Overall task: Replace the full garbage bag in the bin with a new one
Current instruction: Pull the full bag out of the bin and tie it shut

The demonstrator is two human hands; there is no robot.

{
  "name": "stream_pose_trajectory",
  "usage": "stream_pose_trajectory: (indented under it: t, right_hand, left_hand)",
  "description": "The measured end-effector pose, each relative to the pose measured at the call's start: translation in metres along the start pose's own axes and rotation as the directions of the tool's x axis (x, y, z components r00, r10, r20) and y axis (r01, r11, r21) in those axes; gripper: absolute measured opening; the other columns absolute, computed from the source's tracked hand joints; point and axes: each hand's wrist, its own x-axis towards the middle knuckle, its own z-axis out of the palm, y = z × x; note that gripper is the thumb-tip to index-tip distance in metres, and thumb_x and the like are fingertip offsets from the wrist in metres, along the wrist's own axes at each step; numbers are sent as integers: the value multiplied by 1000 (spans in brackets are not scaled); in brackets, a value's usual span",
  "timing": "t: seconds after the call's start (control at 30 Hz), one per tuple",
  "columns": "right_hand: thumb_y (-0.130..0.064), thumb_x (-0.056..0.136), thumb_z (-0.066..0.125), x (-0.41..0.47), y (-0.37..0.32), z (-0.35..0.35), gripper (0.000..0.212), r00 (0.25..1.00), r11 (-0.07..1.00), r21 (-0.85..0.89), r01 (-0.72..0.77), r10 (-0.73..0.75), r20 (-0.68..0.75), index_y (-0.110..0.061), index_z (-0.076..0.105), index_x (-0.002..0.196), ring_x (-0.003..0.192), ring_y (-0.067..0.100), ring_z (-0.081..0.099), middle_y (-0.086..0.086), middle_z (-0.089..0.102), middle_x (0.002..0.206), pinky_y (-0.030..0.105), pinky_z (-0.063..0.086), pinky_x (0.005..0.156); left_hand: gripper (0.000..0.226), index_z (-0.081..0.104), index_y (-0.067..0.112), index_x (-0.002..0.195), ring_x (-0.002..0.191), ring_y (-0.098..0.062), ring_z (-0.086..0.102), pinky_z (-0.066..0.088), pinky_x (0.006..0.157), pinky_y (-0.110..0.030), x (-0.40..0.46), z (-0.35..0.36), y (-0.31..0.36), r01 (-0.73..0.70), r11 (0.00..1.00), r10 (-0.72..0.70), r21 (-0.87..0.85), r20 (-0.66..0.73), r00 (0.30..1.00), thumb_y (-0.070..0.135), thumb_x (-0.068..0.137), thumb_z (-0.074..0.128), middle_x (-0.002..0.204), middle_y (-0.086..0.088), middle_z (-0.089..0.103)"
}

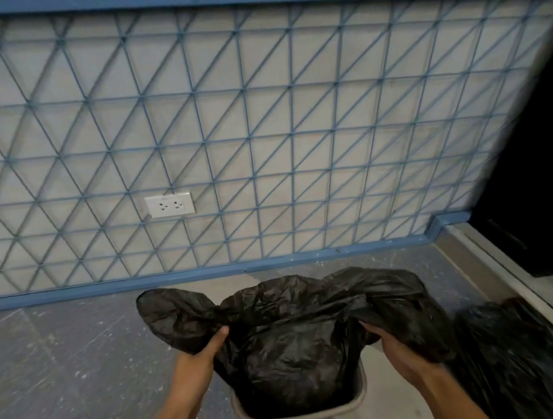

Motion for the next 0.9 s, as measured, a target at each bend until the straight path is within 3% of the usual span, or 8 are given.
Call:
stream_pose_trajectory:
  t: [0.07, 0.17, 0.2, 0.33, 0.5, 0.67, 0.77, 0.9]
  right_hand:
    - [-19, 81, 69, 11, -14, -1, 24, 999, 996, 76, 38, -41, 33, -24, 68, 104, 113, 23, 56, 4, 64, 117, 38, 42, 96]
    - [-40, 37, 93, 9, -42, 7, 81, 996, 947, 317, 47, -68, 55, -14, 65, 109, 105, 16, 63, -2, 70, 111, 33, 47, 94]
    - [-39, 32, 94, 10, -49, 9, 84, 996, 931, 359, 57, -75, 37, -13, 66, 107, 102, 16, 64, -2, 71, 108, 31, 51, 90]
    - [-10, 71, 69, 12, -87, 21, 14, 994, 842, 529, 110, -93, -59, -13, 77, 82, 88, 13, 70, -2, 74, 98, 22, 58, 68]
    - [-8, 86, 57, 6, -165, 43, 14, 975, 786, 577, 220, -180, -127, -17, 66, 92, 75, 8, 72, -6, 76, 83, 24, 59, 66]
    - [-11, 93, 52, 1, -215, 52, 20, 943, 770, 548, 327, -306, -132, -14, 58, 111, 93, 14, 69, -2, 72, 101, 31, 56, 86]
    - [-10, 92, 53, 3, -187, 58, 30, 972, 892, 388, 233, -199, -124, -10, 52, 123, 100, 21, 62, 10, 63, 122, 38, 49, 92]
    - [-11, 88, 58, 3, -192, 49, 11, 954, 875, 381, 299, -265, -139, -17, 62, 97, 84, 6, 68, -9, 73, 94, 21, 55, 78]
  left_hand:
    - [41, 49, 9, 133, 114, -24, 53, 39, 104, -41, 0, 5, 11, 15, 992, -18, -127, -25, 1000, 19, 93, 53, 130, -6, 55]
    - [32, 51, 6, 126, 100, -30, 59, 43, 98, -44, -5, 14, 34, 38, 941, -61, -336, -57, 996, 14, 95, 49, 116, -10, 60]
    - [27, 52, 5, 121, 92, -29, 61, 44, 94, -43, -7, 16, 42, 37, 920, -68, -390, -64, 996, 12, 95, 49, 107, -10, 63]
    - [26, 55, 1, 118, 83, -24, 64, 51, 82, -39, -18, 30, 82, -32, 877, 10, -480, -48, 999, 8, 95, 46, 93, -9, 66]
    - [18, 61, 0, 98, 69, -17, 72, 59, 58, -27, -32, 34, 144, -155, 822, 172, -547, -21, 985, 8, 94, 45, 80, -7, 74]
    - [16, 64, 8, 95, 82, -17, 71, 59, 71, -28, -47, 35, 189, -321, 773, 339, -548, -72, 938, 16, 94, 50, 81, 0, 76]
    - [28, 57, 7, 119, 100, -22, 64, 54, 79, -30, -42, 36, 157, -258, 879, 250, -401, -75, 965, 17, 94, 51, 113, -9, 69]
    - [21, 58, 8, 112, 98, -22, 62, 49, 88, -34, -35, 29, 163, -274, 885, 239, -375, -139, 961, 14, 95, 48, 118, -10, 62]
